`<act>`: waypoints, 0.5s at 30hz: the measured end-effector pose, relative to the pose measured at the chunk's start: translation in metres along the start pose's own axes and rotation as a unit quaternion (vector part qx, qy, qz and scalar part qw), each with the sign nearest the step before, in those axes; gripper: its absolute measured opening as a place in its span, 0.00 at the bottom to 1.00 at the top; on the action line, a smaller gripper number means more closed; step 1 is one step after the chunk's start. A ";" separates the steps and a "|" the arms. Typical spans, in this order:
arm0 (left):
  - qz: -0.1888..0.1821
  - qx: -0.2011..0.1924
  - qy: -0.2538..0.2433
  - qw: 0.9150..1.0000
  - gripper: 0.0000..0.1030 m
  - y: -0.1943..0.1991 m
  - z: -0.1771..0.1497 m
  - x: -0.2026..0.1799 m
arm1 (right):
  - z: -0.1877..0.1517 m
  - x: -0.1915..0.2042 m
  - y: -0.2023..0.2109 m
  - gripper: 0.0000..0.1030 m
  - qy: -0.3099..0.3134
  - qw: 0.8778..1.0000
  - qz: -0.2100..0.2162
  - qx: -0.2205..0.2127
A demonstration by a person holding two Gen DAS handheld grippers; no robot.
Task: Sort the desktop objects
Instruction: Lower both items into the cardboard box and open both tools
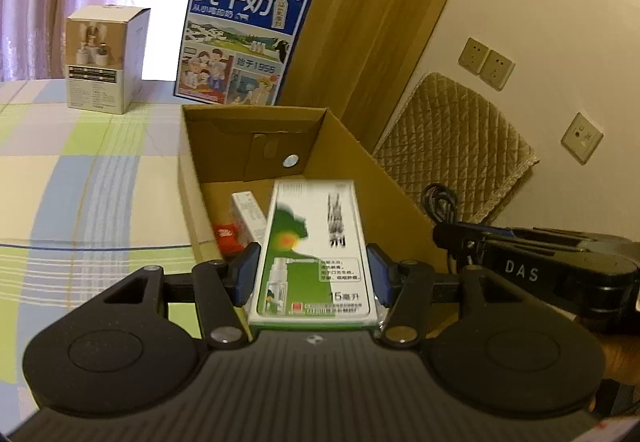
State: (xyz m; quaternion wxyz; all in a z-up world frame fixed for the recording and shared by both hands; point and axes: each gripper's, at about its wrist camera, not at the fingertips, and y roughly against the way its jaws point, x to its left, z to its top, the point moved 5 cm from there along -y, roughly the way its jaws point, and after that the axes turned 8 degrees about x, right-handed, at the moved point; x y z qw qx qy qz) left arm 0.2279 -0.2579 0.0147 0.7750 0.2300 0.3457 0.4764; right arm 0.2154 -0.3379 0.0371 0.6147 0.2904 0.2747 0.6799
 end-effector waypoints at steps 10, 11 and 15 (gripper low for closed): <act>0.031 -0.015 0.003 0.999 0.59 0.009 -0.001 0.020 | -0.002 0.002 -0.014 0.12 -0.003 1.000 0.009 0.014; 0.031 -0.014 0.005 0.999 0.59 0.011 -0.002 0.022 | -0.003 0.004 -0.016 0.12 -0.003 1.000 0.011 0.016; 0.036 -0.013 0.008 0.999 0.59 0.014 -0.007 0.028 | -0.003 0.010 -0.019 0.12 -0.002 1.000 0.016 0.018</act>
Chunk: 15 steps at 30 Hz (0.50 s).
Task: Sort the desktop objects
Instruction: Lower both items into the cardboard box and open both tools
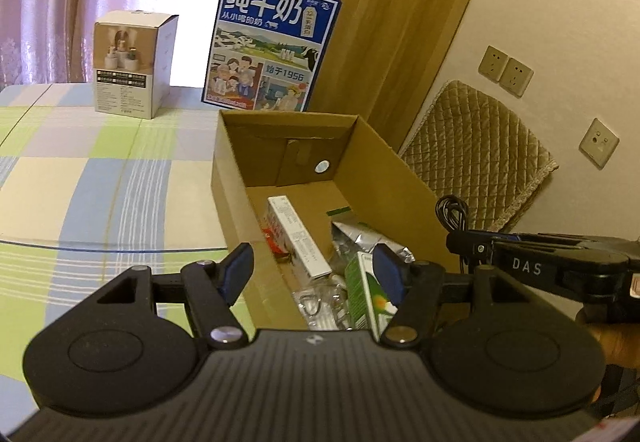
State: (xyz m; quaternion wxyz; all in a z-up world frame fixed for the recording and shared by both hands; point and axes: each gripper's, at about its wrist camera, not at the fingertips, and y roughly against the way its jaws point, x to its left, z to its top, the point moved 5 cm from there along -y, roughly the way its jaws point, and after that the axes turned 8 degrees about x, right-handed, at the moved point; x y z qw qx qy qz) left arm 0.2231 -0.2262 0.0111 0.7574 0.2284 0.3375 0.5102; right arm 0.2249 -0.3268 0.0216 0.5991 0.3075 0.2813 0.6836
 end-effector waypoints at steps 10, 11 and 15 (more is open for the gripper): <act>0.006 0.002 0.008 1.000 0.60 0.005 -0.008 0.012 | 0.015 0.020 -0.005 0.12 0.001 1.000 0.028 -0.008; 0.008 0.002 0.009 1.000 0.60 0.005 -0.008 0.013 | 0.018 0.023 -0.007 0.13 0.000 0.999 0.038 -0.010; 0.013 0.004 0.014 1.000 0.60 0.006 -0.011 0.020 | 0.024 0.031 -0.012 0.56 -0.002 0.999 0.048 -0.015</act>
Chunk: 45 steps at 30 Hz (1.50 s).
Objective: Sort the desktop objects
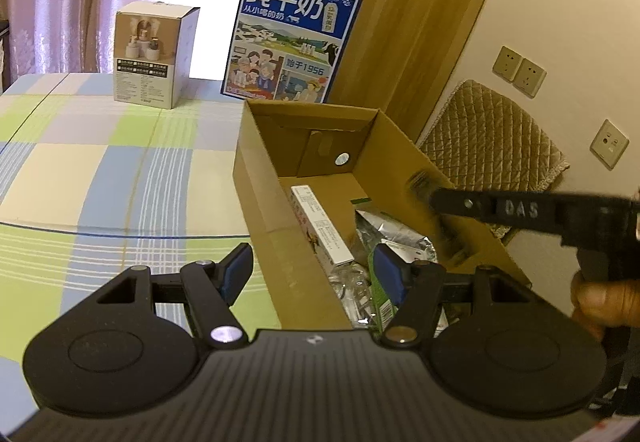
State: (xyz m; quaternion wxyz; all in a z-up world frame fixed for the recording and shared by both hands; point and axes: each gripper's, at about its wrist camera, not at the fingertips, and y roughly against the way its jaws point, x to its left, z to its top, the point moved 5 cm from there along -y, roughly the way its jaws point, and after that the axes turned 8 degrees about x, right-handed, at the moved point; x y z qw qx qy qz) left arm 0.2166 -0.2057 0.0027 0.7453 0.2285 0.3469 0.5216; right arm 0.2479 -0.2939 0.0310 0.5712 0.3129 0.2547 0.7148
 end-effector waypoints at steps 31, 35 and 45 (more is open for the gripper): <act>0.056 -0.024 -0.037 0.997 0.99 0.061 -0.026 -0.004 | -0.051 0.001 0.087 0.98 0.002 0.999 -0.049 -0.009; 0.059 -0.013 -0.035 0.998 0.99 0.075 -0.034 -0.009 | -0.056 0.008 0.106 0.98 0.013 0.998 -0.053 -0.010; 0.079 -0.008 -0.040 0.996 0.99 0.115 -0.053 -0.030 | -0.093 0.017 0.153 0.98 0.022 0.997 -0.071 0.001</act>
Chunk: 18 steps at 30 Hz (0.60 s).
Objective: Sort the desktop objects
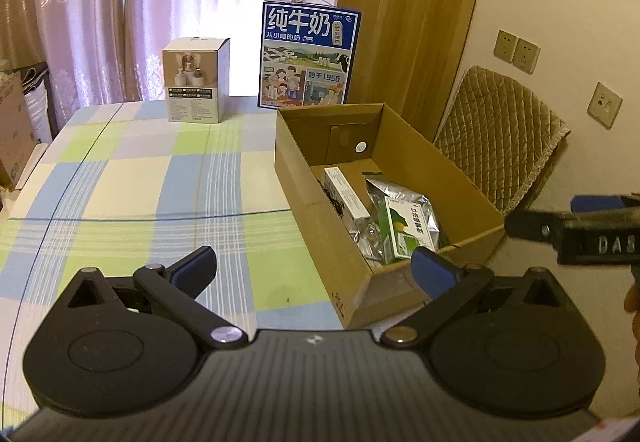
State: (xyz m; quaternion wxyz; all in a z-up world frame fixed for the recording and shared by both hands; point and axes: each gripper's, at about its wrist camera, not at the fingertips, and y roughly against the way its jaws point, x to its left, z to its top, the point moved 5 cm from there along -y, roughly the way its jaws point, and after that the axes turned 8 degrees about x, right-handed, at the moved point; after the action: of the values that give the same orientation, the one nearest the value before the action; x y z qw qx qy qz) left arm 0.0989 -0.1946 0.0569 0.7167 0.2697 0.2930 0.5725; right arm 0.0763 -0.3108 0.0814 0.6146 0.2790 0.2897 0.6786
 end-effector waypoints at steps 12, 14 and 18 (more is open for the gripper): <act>-0.003 -0.004 0.009 1.000 0.99 0.046 -0.021 -0.018 | -0.032 -0.004 0.060 0.98 -0.035 0.999 0.001 -0.006; -0.001 -0.009 0.006 1.000 0.99 0.052 -0.023 -0.022 | -0.035 0.000 0.068 0.98 -0.028 1.000 -0.002 -0.007; 0.004 -0.017 -0.002 1.000 0.99 0.067 -0.032 -0.026 | -0.043 0.009 0.078 0.98 -0.020 1.000 -0.004 -0.006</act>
State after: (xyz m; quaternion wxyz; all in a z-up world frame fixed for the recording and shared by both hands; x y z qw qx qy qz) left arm 0.0268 -0.2048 0.0867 0.7191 0.2599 0.2813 0.5799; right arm -0.0082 -0.3095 0.1099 0.6244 0.2878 0.2746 0.6722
